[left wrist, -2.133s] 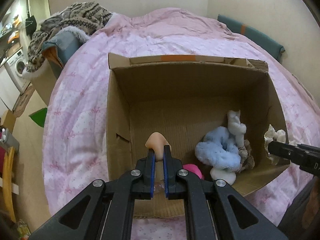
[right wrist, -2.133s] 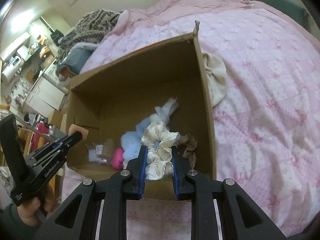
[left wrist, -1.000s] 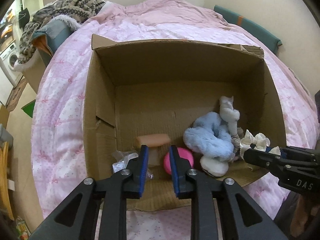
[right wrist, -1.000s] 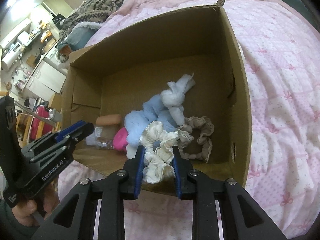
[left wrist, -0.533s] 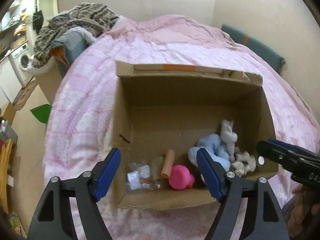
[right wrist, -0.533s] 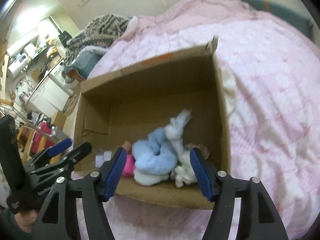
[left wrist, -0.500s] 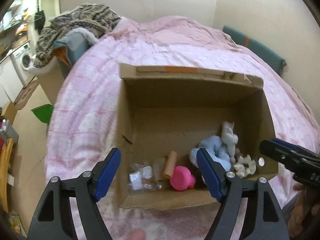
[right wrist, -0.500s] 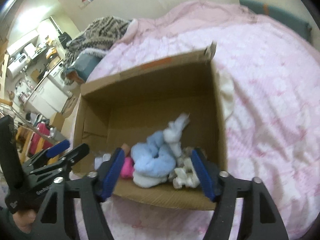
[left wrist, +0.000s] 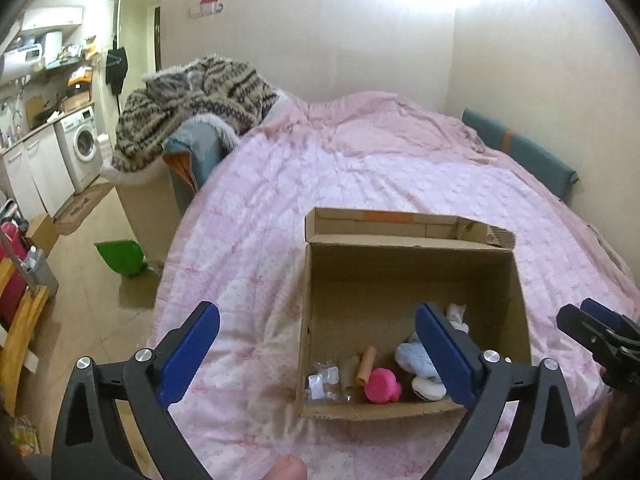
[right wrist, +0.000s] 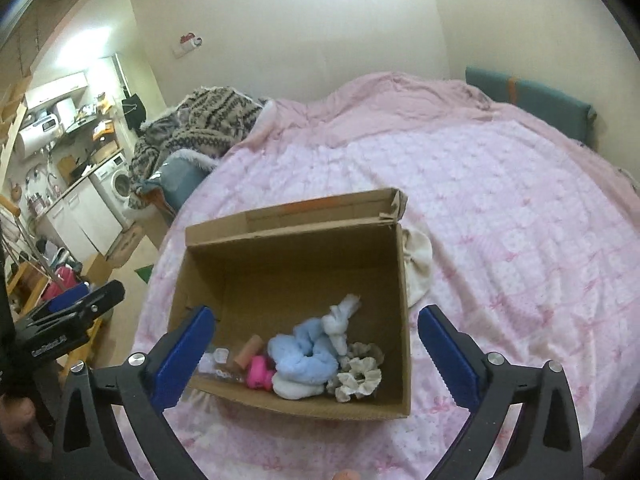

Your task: Organize soft objects

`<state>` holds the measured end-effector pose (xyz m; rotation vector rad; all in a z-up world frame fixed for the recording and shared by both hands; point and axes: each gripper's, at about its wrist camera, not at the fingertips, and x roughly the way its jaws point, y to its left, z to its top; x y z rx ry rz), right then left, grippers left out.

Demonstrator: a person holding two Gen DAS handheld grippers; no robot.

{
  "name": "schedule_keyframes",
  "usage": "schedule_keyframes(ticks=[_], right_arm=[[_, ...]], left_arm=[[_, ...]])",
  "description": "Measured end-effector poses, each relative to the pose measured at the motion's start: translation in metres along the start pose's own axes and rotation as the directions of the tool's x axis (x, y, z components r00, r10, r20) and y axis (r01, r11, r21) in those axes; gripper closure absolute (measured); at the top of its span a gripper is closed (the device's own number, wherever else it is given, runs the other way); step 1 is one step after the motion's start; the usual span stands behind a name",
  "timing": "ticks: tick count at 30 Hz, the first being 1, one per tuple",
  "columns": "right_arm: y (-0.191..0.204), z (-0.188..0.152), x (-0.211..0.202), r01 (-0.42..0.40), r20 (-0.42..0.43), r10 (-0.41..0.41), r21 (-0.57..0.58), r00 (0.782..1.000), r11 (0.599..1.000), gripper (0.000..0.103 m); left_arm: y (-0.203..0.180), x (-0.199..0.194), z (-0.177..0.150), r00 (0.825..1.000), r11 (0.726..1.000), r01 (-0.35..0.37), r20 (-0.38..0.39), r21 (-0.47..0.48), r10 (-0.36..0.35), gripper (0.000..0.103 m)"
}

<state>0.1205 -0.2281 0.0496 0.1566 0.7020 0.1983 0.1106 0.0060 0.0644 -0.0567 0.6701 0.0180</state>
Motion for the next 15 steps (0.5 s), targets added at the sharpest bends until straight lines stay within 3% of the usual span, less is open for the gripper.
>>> schedule_keyframes(ticks=[7, 15], right_arm=[[0.013, -0.007, -0.024, 0.013, 0.033, -0.011, -0.052, 0.999, 0.999, 0.000], [0.017, -0.027, -0.033, 0.029, 0.028, -0.027, -0.079, 0.999, 0.996, 0.000]], left_arm=[[0.008, -0.035, -0.014, 1.000, 1.000, 0.018, 0.000, -0.014, -0.018, 0.004], [0.003, -0.046, -0.042, 0.999, 1.000, -0.005, -0.032, 0.017, 0.006, 0.004]])
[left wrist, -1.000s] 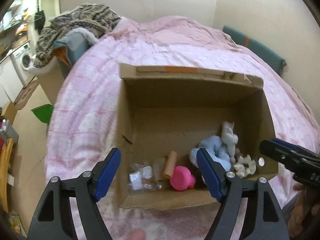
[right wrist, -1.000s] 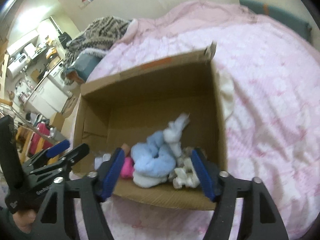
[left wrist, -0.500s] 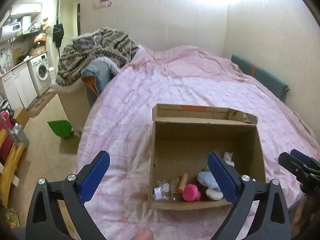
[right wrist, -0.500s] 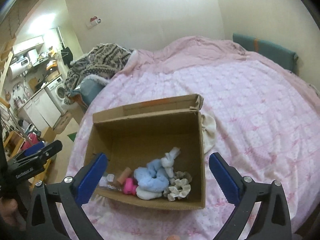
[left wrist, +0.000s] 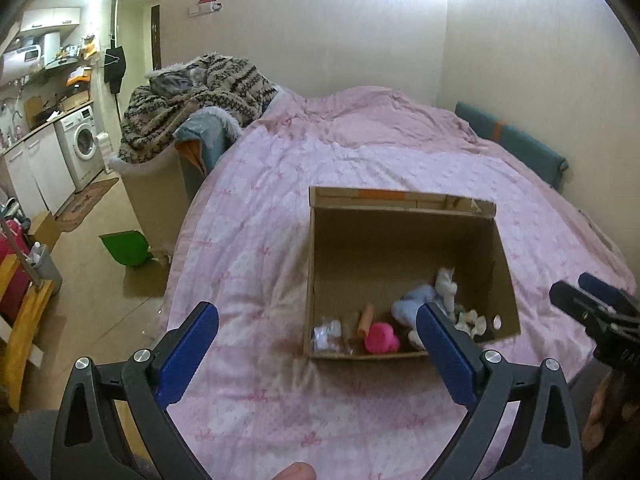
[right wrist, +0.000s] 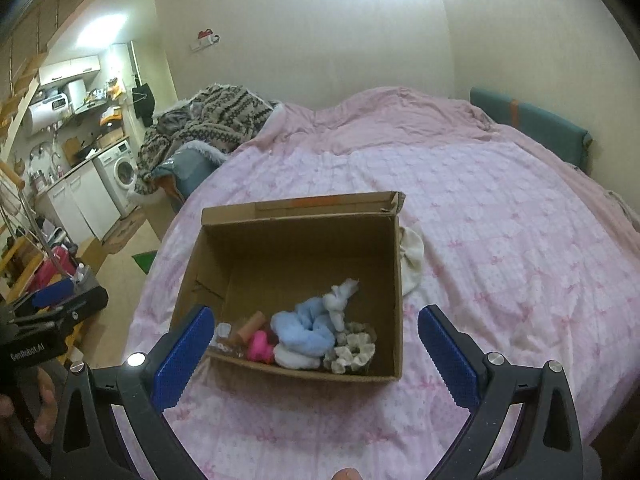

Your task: Organize soft objects

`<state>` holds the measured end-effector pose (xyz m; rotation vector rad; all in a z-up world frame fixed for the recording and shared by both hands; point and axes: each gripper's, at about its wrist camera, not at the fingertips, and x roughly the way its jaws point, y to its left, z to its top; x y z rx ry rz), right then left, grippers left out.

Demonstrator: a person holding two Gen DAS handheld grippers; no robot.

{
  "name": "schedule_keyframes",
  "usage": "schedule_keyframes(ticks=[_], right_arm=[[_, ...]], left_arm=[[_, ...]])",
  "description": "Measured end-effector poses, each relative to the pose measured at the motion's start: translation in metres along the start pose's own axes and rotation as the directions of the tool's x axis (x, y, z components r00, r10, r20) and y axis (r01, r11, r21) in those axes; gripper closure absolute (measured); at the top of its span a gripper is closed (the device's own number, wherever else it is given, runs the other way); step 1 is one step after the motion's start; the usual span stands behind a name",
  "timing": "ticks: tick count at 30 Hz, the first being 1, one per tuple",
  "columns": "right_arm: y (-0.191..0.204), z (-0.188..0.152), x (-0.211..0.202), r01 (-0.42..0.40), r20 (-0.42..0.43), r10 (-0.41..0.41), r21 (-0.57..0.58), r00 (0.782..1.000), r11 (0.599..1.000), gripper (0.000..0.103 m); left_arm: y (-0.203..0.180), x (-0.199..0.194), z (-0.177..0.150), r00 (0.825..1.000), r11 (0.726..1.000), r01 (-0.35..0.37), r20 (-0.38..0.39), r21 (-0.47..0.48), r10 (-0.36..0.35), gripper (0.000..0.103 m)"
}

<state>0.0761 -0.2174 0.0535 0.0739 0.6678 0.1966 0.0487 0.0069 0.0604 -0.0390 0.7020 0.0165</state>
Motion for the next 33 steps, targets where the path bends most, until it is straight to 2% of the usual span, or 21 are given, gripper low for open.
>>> schedule_keyframes(ticks=[2, 7, 12, 17, 33], right_arm=[[0.001, -0.004, -0.002, 0.014, 0.003, -0.014, -0.002, 1.000, 1.000, 0.000], [0.003, -0.013, -0.003, 0.021, 0.000, -0.021, -0.006, 1.000, 1.000, 0.000], [0.005, -0.022, 0.000, 0.038, 0.003, -0.038, -0.007, 0.999, 0.999, 0.000], [0.002, -0.024, 0.008, 0.042, -0.020, -0.042, -0.002, 0.999, 0.999, 0.000], [-0.002, -0.030, 0.024, 0.064, -0.072, -0.063, 0.018, 0.995, 0.998, 0.000]], left_arm=[[-0.002, 0.000, -0.007, 1.000, 1.000, -0.009, 0.000, 0.005, 0.009, 0.004], [-0.006, 0.003, -0.018, 1.000, 1.000, 0.025, -0.018, 0.003, -0.025, 0.004], [-0.006, 0.015, -0.022, 0.999, 1.000, 0.013, -0.042, 0.004, -0.013, 0.004], [0.003, 0.026, -0.024, 0.998, 0.999, 0.005, -0.070, -0.049, -0.009, 0.004], [0.003, 0.025, -0.028, 0.998, 0.999, 0.018, -0.065, -0.049, -0.021, 0.004]])
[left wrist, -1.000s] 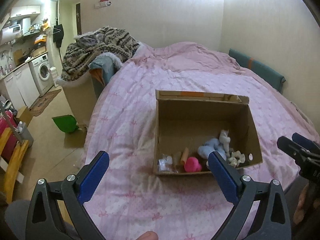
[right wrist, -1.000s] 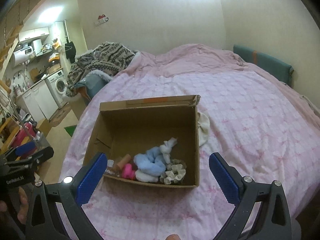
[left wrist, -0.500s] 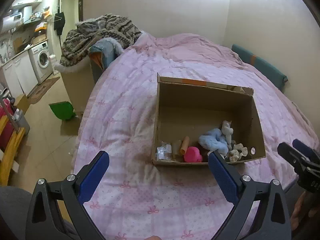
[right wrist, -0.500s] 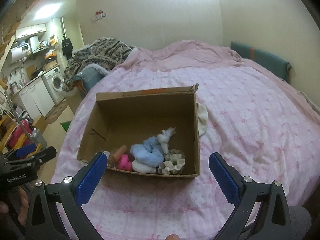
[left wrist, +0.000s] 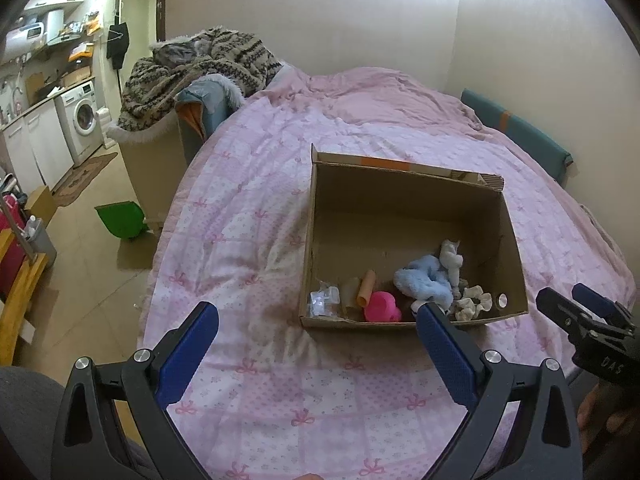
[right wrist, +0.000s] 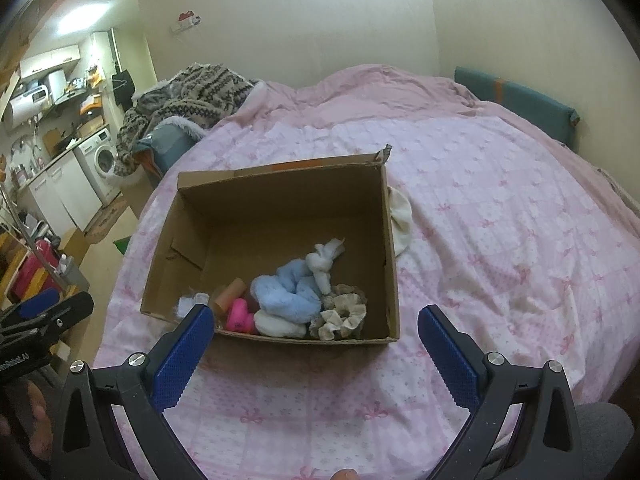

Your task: Organize soft objects

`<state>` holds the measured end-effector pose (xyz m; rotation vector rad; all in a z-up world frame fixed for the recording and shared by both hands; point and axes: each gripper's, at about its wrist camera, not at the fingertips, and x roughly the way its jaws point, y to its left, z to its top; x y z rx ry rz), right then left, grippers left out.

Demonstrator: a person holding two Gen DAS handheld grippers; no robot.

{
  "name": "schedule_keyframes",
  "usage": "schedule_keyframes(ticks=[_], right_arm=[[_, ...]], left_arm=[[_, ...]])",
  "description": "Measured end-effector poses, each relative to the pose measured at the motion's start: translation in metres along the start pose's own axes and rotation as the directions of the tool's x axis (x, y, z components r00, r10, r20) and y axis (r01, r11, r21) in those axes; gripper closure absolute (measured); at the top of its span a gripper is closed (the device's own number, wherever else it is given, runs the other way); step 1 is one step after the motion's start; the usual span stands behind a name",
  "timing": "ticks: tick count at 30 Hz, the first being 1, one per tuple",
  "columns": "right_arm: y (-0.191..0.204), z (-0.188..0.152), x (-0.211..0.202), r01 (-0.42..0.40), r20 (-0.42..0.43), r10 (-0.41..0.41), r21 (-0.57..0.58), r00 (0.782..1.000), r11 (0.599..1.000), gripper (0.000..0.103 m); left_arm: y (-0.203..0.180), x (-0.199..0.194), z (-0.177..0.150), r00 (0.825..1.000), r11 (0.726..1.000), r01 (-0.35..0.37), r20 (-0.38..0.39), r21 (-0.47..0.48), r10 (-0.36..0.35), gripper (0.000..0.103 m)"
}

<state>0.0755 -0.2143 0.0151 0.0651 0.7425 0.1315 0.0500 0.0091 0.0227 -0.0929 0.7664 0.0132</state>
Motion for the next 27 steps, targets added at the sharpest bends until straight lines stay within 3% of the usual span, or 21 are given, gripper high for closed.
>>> schedule_keyframes(ticks=[27], right_arm=[[0.0004, -0.0016, 0.0022, 0.005, 0.002, -0.004, -0.011, 1.000, 1.000, 0.000]], left_arm=[[-0.0038, -0.0036, -0.0008, 1.000, 1.000, 0.002, 0.013, 0.009, -0.002, 0.004]])
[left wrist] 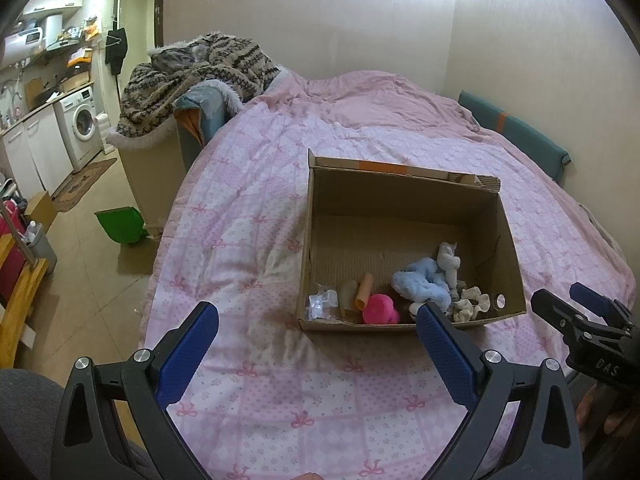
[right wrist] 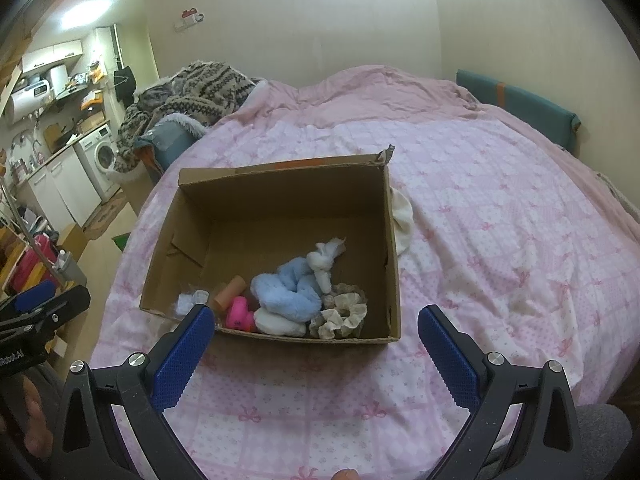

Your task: Organize soft objects

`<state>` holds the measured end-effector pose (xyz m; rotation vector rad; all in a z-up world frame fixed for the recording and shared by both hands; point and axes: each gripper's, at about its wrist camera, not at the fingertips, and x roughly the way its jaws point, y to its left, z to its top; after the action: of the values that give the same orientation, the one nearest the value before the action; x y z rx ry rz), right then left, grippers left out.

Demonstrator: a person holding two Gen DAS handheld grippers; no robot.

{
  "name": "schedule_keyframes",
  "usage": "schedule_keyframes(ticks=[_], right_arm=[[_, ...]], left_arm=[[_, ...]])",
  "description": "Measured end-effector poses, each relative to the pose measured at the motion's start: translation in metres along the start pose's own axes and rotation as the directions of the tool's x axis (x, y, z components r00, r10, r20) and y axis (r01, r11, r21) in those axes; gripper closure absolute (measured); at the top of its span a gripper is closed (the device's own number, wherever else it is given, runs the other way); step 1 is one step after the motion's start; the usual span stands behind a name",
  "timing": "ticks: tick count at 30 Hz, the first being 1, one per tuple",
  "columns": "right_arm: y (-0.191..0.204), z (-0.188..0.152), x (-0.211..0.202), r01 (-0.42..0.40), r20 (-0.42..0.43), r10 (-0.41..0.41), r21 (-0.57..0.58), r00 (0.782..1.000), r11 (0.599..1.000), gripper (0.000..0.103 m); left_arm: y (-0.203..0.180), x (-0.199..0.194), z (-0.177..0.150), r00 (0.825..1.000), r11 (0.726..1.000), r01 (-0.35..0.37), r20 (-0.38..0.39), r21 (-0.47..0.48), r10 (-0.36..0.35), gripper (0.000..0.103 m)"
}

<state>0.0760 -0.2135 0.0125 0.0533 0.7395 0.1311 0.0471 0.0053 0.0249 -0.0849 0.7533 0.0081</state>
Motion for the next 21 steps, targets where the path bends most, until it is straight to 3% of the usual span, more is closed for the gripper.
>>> schedule_keyframes(ticks=[21], right_arm=[[0.0008, 0.0012, -0.0026, -0.005, -0.002, 0.005, -0.002, 1.000, 1.000, 0.000]], left_arm=[[0.0003, -0.0002, 0.0002, 1.000, 1.000, 0.001, 0.000, 0.000, -0.001, 0.004]])
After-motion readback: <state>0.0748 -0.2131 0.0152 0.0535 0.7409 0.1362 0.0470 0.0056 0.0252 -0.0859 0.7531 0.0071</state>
